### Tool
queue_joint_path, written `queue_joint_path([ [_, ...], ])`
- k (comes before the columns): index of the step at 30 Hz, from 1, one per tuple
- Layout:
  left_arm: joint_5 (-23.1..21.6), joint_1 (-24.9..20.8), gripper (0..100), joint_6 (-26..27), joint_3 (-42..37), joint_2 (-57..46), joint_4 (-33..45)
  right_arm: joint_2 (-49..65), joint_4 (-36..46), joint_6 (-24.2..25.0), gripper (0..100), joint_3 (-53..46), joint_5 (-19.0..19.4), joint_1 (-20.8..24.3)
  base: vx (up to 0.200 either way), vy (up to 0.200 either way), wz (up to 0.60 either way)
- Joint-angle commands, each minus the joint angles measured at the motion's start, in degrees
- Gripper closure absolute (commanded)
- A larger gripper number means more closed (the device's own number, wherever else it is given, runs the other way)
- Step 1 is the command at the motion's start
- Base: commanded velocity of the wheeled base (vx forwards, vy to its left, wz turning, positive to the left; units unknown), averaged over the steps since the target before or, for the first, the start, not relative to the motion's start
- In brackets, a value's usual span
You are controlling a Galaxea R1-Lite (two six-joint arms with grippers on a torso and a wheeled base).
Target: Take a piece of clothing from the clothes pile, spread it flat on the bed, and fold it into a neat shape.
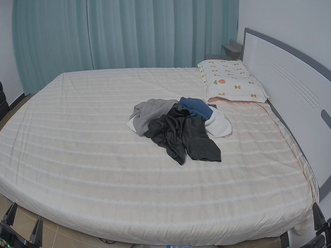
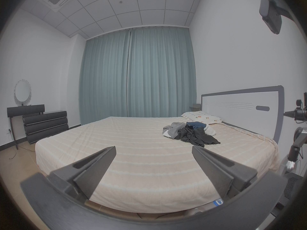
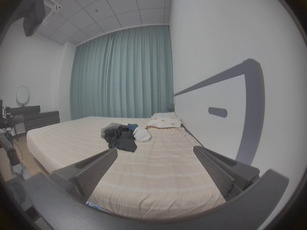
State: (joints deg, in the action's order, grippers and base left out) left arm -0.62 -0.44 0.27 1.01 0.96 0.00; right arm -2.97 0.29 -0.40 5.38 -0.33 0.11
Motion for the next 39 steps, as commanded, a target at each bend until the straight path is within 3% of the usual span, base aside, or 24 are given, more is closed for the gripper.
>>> queue_joint_path([
  [1,-0.1,0.0,0,0.0,-1.0,-1.0,0.0,-14.2,1.4,0.3,0,6.8,4.1,1.4,0.0,0.0,0.0],
  [8,-0.1,0.0,0,0.1,-1.0,-1.0,0.0,-31.6,-3.0,0.4,0,8.1,6.0,2.4,0.0,0.0,0.0],
  [19,-0.1,0.0,0,0.1,-1.0,-1.0,0.0,-77.2,-27.3,6.6,0,15.3,4.5,9.3,0.0,0.0,0.0],
  [24,-0.1,0.0,0,0.1,-1.0,-1.0,0.0,-97.3,-37.7,12.0,0,24.6,-1.3,12.5,0.0,0.0,0.0],
  [27,-0.2,0.0,0,0.1,-1.0,-1.0,0.0,-103.5,-40.3,14.1,0,28.6,-3.5,13.7,0.0,0.0,0.0],
  [39,-0.1,0.0,0,0.1,-1.0,-1.0,0.0,-129.4,-40.7,16.4,0,54.7,-10.3,16.2,0.0,0.0,0.0],
])
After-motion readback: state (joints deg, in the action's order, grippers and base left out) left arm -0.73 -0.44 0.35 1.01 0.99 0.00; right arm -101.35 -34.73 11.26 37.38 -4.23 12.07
